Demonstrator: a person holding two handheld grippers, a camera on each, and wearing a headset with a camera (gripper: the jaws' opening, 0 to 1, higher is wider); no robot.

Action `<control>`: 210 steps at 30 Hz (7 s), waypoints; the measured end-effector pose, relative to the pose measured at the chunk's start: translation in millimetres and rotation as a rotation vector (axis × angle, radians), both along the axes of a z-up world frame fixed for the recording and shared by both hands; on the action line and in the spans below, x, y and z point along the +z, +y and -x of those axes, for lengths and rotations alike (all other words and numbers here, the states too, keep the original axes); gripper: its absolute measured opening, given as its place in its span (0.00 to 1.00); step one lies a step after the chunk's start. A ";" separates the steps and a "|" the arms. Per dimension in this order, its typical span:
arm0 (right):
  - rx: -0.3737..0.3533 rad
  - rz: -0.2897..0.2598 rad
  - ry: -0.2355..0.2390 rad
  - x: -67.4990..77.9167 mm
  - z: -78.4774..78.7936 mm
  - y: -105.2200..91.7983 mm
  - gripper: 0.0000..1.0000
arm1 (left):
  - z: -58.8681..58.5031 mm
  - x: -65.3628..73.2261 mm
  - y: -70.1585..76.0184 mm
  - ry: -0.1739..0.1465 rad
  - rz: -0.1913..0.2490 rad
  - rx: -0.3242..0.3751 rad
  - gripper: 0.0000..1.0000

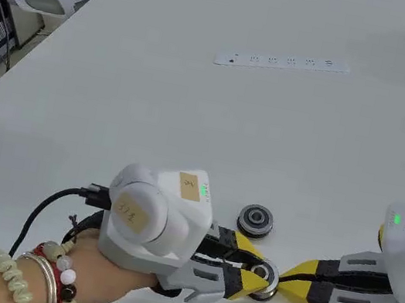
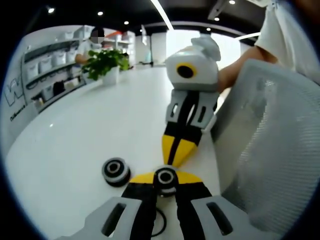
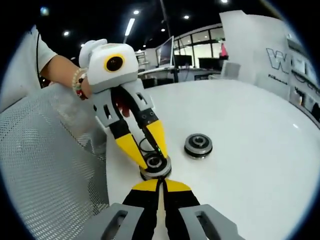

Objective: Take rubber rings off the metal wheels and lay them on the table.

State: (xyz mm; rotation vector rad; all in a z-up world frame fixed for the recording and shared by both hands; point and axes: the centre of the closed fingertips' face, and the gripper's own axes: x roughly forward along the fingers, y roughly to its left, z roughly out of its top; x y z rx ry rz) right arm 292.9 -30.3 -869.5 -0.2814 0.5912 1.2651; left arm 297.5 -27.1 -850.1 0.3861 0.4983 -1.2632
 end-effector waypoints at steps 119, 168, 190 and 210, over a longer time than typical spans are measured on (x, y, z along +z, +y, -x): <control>-0.327 -0.378 0.659 55.2 2.1 -14.2 0.00 | 5.3 118.7 44.7 -0.130 0.127 0.060 0.72; -0.160 -0.332 0.474 131.9 -16.2 69.5 0.00 | 51.3 86.4 145.6 -0.080 0.070 0.353 0.89; -0.097 -0.057 0.511 46.9 12.0 87.9 0.00 | 52.3 69.5 149.1 -0.031 0.025 0.364 0.90; -0.136 0.105 0.454 9.2 2.4 68.7 0.02 | 51.7 69.8 150.8 -0.008 0.054 0.389 0.88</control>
